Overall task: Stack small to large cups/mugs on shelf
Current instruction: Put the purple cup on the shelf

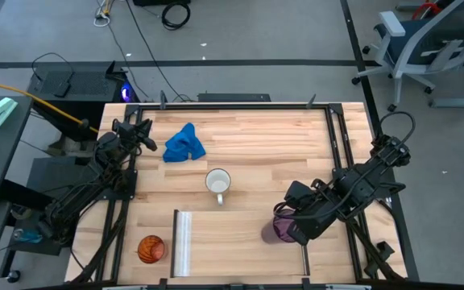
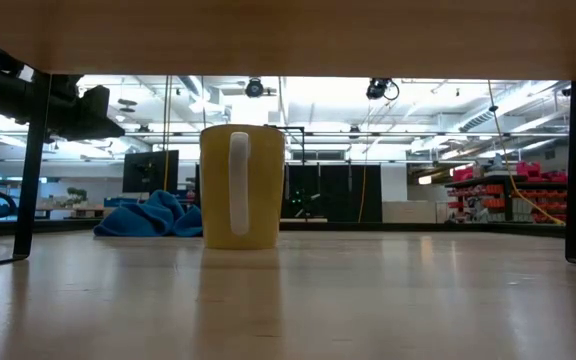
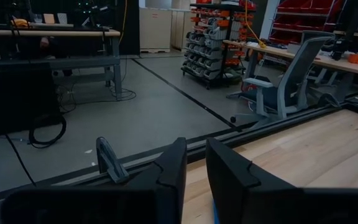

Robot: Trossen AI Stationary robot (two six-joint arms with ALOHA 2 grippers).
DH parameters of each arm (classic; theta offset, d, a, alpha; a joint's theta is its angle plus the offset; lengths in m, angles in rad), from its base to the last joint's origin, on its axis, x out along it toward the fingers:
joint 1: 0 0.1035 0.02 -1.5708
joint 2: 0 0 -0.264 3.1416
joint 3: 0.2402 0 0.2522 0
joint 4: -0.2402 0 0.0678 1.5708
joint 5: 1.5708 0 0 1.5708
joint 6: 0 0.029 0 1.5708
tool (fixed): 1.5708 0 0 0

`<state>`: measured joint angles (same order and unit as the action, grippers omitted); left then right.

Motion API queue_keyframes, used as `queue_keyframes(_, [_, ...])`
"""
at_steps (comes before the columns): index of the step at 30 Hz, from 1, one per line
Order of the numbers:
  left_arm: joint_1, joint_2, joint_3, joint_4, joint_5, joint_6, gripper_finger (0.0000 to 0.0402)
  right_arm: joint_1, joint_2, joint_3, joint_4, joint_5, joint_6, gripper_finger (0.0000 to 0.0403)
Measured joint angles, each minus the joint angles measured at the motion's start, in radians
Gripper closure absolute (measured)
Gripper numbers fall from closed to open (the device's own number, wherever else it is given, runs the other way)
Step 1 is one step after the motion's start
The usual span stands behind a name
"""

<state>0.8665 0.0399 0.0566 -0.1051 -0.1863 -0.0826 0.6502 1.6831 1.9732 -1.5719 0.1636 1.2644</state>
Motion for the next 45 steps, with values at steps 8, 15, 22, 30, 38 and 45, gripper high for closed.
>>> queue_keyframes(8, [0.0,0.0,0.0,0.0,0.0,0.0,0.0327,0.001,0.0,0.0,0.0,-0.006,0.0,0.0322])
queue_keyframes(15, [0.0,0.0,0.0,0.0,0.0,0.0,0.0327,0.018,0.0,0.0,0.001,-0.005,-0.006,0.0311])
queue_keyframes(22, [0.0,0.0,0.0,0.0,0.0,0.0,0.0322,0.042,-0.002,0.01,0.018,0.031,-0.007,0.0306])
queue_keyframes(30, [0.0,0.0,0.0,0.0,0.0,-0.001,0.0322,0.042,-0.003,0.011,0.019,0.037,-0.011,0.0306])
queue_keyframes(38, [0.0,0.0,0.0,-0.003,0.0,-0.001,0.0314,0.042,-0.003,0.011,0.062,0.064,-0.053,0.0306])
queue_keyframes(45, [0.0,0.0,0.0,-0.005,0.0,-0.001,0.0318,0.042,-0.003,0.011,0.07,0.069,-0.057,0.0306])
